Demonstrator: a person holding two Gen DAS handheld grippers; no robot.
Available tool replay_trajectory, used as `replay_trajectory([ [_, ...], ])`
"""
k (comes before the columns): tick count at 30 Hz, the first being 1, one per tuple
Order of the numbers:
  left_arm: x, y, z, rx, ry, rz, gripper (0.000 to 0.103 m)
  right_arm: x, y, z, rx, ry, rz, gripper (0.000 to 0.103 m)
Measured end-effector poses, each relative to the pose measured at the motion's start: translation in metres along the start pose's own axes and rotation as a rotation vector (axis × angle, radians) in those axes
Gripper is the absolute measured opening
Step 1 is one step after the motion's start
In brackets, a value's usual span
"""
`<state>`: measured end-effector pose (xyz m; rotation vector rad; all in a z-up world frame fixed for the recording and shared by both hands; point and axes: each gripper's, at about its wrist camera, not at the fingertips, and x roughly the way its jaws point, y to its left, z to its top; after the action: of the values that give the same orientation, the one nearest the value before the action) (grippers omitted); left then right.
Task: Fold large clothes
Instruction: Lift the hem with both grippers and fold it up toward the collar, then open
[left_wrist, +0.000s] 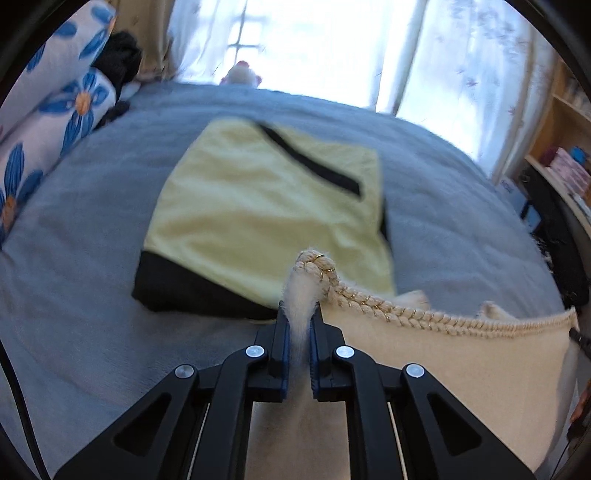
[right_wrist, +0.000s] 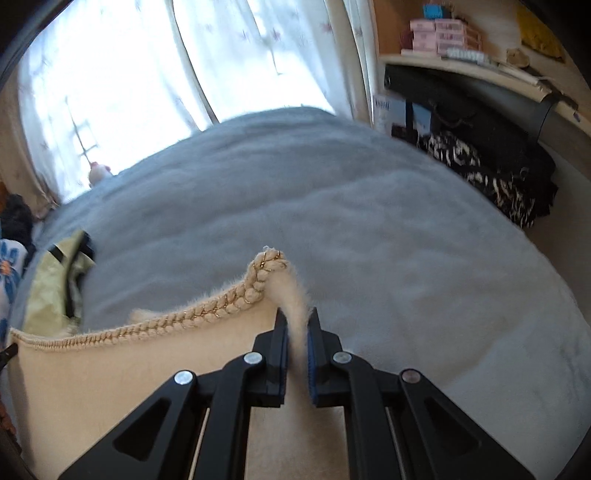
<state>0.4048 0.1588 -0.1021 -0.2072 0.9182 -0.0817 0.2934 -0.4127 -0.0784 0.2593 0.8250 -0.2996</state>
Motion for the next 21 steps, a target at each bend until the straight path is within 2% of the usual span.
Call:
replay_trajectory([
  [2, 0.027, 0.009, -0.011, -0.035, 0.042, 0.032, 0.006, 0.042, 0.004, -0.010, -0.009, 0.077, -0.052, 0.007],
  [4, 0.040, 0.015, -0.022, -0.042, 0.044, 0.035, 0.006, 0.065, 0.005, -0.020, -0.011, 0.109, -0.071, 0.008],
  [8, 0.047, 0.028, -0.028, -0.082, 0.021, -0.017, 0.006, 0.076, 0.005, -0.022, -0.021, 0.090, -0.079, 0.008],
  [12, 0.053, 0.037, -0.037, -0.125, 0.009, -0.051, 0.008, 0.086, 0.001, -0.020, -0.007, 0.109, -0.069, 0.009],
  [15, 0.048, 0.035, -0.036, -0.114, 0.013, -0.034, 0.015, 0.081, 0.005, -0.018, -0.022, 0.122, -0.082, 0.013],
  [17, 0.040, 0.036, -0.032, -0.114, 0.022, -0.011, 0.024, 0.071, 0.008, -0.015, -0.025, 0.136, -0.093, 0.015],
  [21, 0.005, 0.033, -0.033, -0.125, -0.004, 0.034, 0.026, 0.032, 0.013, -0.012, 0.002, 0.101, -0.060, 0.016],
])
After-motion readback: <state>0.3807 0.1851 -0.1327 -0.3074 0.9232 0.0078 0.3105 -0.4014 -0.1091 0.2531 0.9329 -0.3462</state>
